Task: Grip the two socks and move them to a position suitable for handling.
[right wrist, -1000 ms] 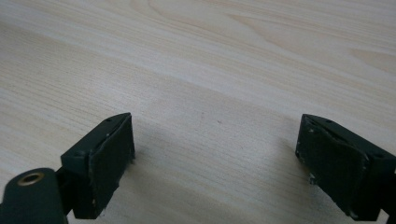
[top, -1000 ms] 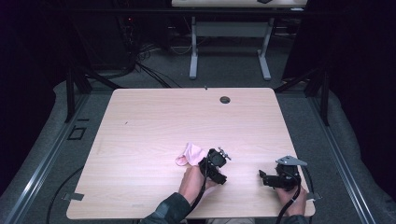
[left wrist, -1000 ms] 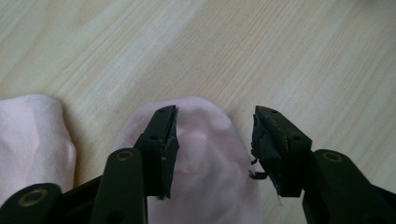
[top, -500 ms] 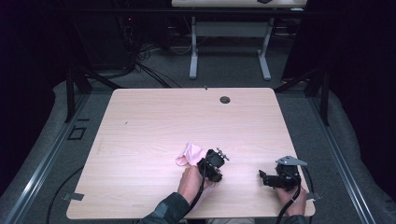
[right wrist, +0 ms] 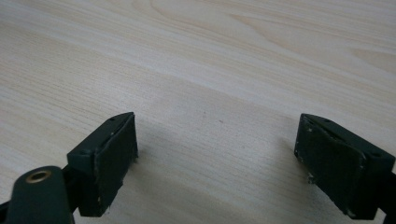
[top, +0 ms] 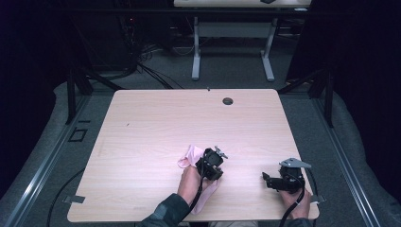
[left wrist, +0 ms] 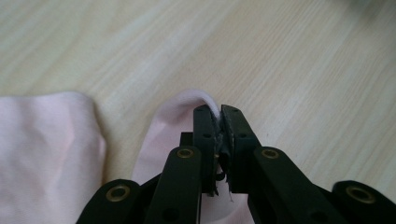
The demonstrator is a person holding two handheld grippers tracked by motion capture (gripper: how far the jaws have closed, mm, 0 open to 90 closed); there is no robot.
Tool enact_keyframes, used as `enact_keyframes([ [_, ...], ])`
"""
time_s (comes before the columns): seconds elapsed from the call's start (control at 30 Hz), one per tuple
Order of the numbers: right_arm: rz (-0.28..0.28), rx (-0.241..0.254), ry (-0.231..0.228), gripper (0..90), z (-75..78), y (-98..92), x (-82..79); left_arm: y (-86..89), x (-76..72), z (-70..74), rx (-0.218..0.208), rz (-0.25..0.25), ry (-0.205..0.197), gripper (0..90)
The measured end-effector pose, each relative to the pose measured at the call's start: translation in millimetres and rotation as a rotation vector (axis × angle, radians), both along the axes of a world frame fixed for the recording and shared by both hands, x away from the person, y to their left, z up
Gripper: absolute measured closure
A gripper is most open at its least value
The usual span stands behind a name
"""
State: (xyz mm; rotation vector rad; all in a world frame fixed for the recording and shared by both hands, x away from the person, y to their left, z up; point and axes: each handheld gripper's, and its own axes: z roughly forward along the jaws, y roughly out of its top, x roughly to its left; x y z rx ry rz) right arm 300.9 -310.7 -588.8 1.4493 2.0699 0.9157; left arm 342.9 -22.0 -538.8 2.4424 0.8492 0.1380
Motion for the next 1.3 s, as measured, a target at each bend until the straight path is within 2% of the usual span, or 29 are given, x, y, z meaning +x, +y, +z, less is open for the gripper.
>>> enact_keyframes([
  [0.1, -0.010, 0.019, 0.014, 12.8, 1.7, 0.9, -1.7, 2.5, -0.3, 12.3, -0.030, 0.010, -0.022, 85.4],
  [0.13, -0.002, 0.067, 0.026, 13.2, 2.9, 2.7, -4.5, 3.2, -0.5, 15.2, -0.033, 0.013, -0.034, 85.4],
  [0.2, 0.021, 0.130, 0.044, 13.9, 5.1, 8.6, -10.1, 5.3, 0.7, 21.8, -0.048, 0.024, -0.042, 85.3],
  [0.23, 0.036, 0.147, 0.054, 14.0, 7.5, 13.7, -13.6, 6.3, 2.2, 25.2, -0.053, 0.041, -0.045, 85.4],
  [0.3, 0.086, 0.194, 0.058, 15.1, 15.9, 26.6, -20.9, 6.9, 3.7, 28.0, -0.053, 0.051, -0.046, 85.4],
  [0.37, 0.136, 0.230, 0.061, 16.1, 25.1, 40.7, -26.8, 7.4, 7.5, 35.3, -0.070, 0.075, -0.062, 85.4],
  [0.43, 0.181, 0.233, 0.070, 19.0, 32.9, 54.7, -31.9, 6.2, 9.0, 41.4, -0.097, 0.083, -0.070, 85.4],
  [0.47, 0.225, 0.250, 0.078, 20.2, 36.2, 64.3, -34.4, 5.3, 9.2, 43.2, -0.100, 0.084, -0.077, 85.3],
  [0.6, 0.332, 0.293, 0.148, 28.9, 34.8, 97.8, -36.6, 1.1, 8.6, 50.8, -0.126, 0.089, -0.112, 85.3],
  [0.67, 0.356, 0.283, 0.165, 32.7, 31.9, 109.0, -34.9, 0.6, 9.6, 54.1, -0.146, 0.087, -0.112, 85.3],
  [0.7, 0.365, 0.301, 0.165, 35.4, 27.8, 117.7, -33.3, 0.7, 9.7, 55.5, -0.162, 0.092, -0.112, 85.3],
  [0.73, 0.375, 0.294, 0.178, 38.7, 26.4, 123.0, -31.7, 0.5, 9.5, 57.1, -0.165, 0.094, -0.116, 85.3],
  [0.77, 0.368, 0.296, 0.179, 43.4, 24.0, 128.8, -30.4, 0.8, 9.3, 58.5, -0.172, 0.093, -0.117, 85.3],
  [0.87, 0.363, 0.273, 0.183, 66.0, 19.8, 138.7, -26.8, 4.0, 7.6, 63.1, -0.197, 0.094, -0.133, 85.3],
  [0.93, 0.358, 0.277, 0.186, 76.8, 17.9, 139.9, -25.1, 7.4, 6.6, 65.6, -0.207, 0.099, -0.137, 85.3],
  [0.97, 0.347, 0.267, 0.175, 81.8, 18.3, 139.2, -25.2, 7.4, 6.6, 65.6, -0.207, 0.099, -0.137, 85.3],
  [1.0, 0.335, 0.252, 0.160, 85.5, 19.8, 137.1, -25.3, 10.4, 6.3, 66.7, -0.228, 0.105, -0.138, 85.3],
  [1.03, 0.335, 0.252, 0.160, 85.5, 19.8, 137.1, -25.3, 12.9, 6.2, 67.7, -0.237, 0.110, -0.137, 85.3],
  [1.07, 0.309, 0.234, 0.125, 88.0, 23.3, 133.2, -25.9, 17.6, 5.9, 69.5, -0.262, 0.113, -0.130, 85.2],
  [1.13, 0.288, 0.201, 0.099, 88.6, 27.9, 130.1, -26.8, 21.8, 6.0, 70.9, -0.290, 0.112, -0.124, 85.1],
  [1.17, 0.281, 0.195, 0.080, 88.9, 30.3, 128.1, -27.3, 21.8, 6.0, 70.9, -0.290, 0.112, -0.124, 85.1],
  [1.23, 0.265, 0.162, 0.052, 89.2, 36.1, 123.0, -28.2, 27.2, 5.9, 73.3, -0.324, 0.121, -0.128, 85.1],
  [1.27, 0.265, 0.162, 0.052, 89.2, 36.1, 123.0, -28.2, 27.2, 5.9, 73.3, -0.324, 0.121, -0.128, 85.0],
  [1.3, 0.247, 0.133, 0.024, 89.4, 43.1, 119.3, -29.2, 30.1, 5.0, 73.9, -0.345, 0.129, -0.130, 85.0],
])
